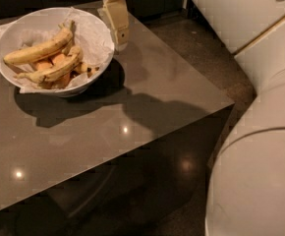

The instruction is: Pick banana from white bowl

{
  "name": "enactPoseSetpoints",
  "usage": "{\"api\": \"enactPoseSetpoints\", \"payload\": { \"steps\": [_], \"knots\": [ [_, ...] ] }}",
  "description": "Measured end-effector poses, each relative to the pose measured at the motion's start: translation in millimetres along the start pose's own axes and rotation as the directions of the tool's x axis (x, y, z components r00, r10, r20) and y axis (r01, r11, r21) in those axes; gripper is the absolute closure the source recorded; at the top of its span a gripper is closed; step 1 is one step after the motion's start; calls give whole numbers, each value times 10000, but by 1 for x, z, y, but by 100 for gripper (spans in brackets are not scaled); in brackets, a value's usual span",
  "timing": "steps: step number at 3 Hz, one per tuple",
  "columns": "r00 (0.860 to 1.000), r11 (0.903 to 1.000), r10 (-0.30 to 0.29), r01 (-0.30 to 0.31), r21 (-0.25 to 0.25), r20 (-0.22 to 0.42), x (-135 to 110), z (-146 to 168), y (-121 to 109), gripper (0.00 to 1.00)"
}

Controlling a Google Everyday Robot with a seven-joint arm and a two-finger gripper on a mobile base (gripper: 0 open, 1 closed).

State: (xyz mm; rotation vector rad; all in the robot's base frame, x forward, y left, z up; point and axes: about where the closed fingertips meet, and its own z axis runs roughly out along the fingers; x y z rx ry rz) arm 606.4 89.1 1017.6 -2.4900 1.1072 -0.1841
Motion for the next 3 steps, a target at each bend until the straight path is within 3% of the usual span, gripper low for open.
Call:
{"api": "enactPoseSetpoints", "payload": {
  "steps": [1,3],
  "knots": [
    [9993,9986,-320,328,-408,207,-15,21,-1,0],
    [9962,9933,-589,650,-954,647,-28,48,-4,16]
  ]
}}
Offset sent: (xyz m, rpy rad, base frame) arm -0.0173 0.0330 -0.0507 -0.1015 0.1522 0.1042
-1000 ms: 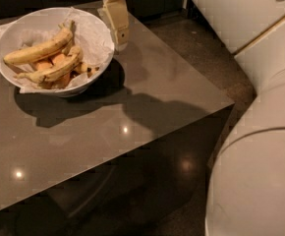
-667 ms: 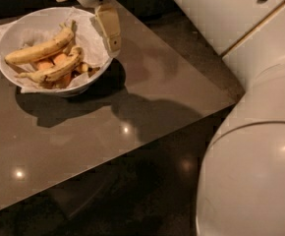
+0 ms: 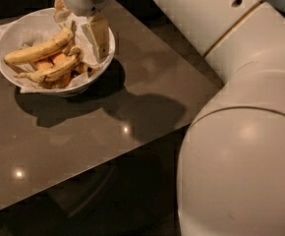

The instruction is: Pick banana from white bowl

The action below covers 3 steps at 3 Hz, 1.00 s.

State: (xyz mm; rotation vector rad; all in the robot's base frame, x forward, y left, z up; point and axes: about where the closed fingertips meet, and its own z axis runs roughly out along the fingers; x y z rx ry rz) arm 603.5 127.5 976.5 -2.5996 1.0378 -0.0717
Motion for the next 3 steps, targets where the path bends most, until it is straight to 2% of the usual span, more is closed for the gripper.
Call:
{"api": "enactPoseSetpoints", "payload": {
  "steps": [2,3],
  "knots": [
    [9992,9996,-24,35,-272,387,-2,18,-4,29],
    [9986,9991,-55,78,-425,530,-3,27,-7,27]
  ]
}}
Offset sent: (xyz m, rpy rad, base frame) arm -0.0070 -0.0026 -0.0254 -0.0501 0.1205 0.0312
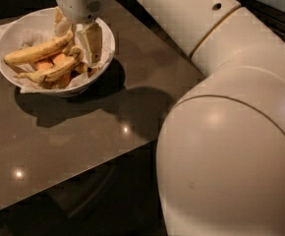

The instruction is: Pick banana from white bowl

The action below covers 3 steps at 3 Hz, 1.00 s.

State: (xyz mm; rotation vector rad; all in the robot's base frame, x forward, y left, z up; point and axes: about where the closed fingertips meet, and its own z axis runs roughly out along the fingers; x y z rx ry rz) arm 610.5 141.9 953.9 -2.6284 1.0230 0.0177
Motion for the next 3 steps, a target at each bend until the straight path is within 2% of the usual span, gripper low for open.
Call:
{"api": "enactPoseSetpoints", "payload": {
  "steps": [2,3],
  "knots": [
    [9996,9996,-186,191,-218,228,-3,14,-8,27],
    [9990,9992,-182,197,-345,415,-6,21,-9,35]
  ]
}}
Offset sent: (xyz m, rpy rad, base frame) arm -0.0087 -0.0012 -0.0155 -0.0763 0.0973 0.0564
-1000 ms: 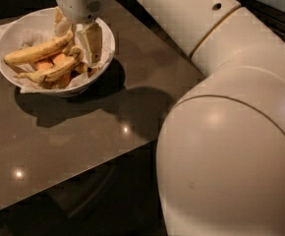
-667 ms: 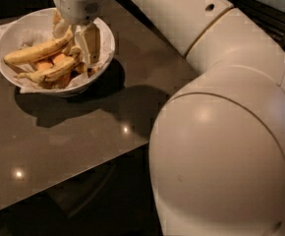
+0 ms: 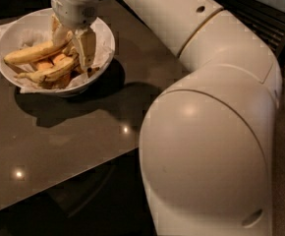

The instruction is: Pick banana from white bowl

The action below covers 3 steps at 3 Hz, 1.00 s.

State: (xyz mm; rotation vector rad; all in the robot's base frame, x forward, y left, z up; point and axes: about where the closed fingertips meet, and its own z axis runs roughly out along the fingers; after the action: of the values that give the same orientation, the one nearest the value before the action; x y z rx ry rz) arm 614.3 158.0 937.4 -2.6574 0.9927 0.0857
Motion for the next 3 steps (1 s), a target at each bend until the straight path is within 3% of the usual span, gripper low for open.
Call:
{"api": "enactPoseSetpoints", "payload": {
  "steps": [3],
  "knots": [
    [9995,9994,-79,89,-325,313,-5,15,-1,39]
  ]
}}
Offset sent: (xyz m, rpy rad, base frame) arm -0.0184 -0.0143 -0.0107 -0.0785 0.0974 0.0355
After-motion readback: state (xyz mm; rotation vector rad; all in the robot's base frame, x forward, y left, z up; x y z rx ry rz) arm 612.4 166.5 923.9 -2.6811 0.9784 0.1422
